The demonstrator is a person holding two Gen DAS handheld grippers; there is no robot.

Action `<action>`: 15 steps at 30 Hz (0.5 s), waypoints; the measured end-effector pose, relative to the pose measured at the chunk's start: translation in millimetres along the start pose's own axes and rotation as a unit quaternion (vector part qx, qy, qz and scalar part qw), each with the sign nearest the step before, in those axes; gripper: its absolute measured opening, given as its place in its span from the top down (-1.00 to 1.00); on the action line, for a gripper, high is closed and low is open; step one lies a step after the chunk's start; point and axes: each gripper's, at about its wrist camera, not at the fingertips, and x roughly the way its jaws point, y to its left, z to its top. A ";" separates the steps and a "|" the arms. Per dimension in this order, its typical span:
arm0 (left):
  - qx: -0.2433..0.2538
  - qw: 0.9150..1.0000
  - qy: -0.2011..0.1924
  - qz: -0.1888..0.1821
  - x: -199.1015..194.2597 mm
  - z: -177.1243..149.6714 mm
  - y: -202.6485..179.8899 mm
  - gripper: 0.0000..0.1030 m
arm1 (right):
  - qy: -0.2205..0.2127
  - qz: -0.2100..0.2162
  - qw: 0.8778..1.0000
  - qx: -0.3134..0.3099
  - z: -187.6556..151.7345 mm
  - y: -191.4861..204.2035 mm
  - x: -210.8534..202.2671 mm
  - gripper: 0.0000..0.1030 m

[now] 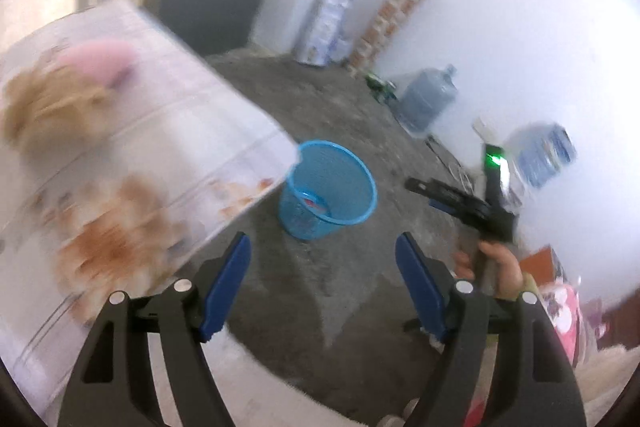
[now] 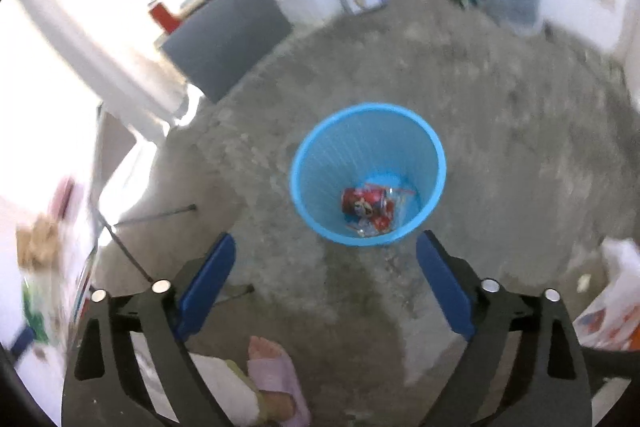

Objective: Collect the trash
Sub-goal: 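Open both grippers to drop the can and bag into the wastebasket, then move both tools back over the table toward the tan paper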

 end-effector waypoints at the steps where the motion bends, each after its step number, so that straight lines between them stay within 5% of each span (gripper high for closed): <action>1: -0.009 1.000 -0.010 0.009 -8.5 -3.4 5.9 -0.41 | -0.012 -0.009 1.000 -0.028 -2.1 17.8 -8.3 -0.75; 6: -0.045 0.998 -0.036 0.038 -44.7 -18.6 34.0 -0.47 | -0.059 -0.016 0.989 -0.137 -6.5 96.1 -39.5 -0.84; 15: -0.073 0.979 -0.131 0.136 -123.7 -44.6 91.3 -0.87 | -0.141 0.014 0.937 -0.320 -37.0 245.3 -65.4 -0.84</action>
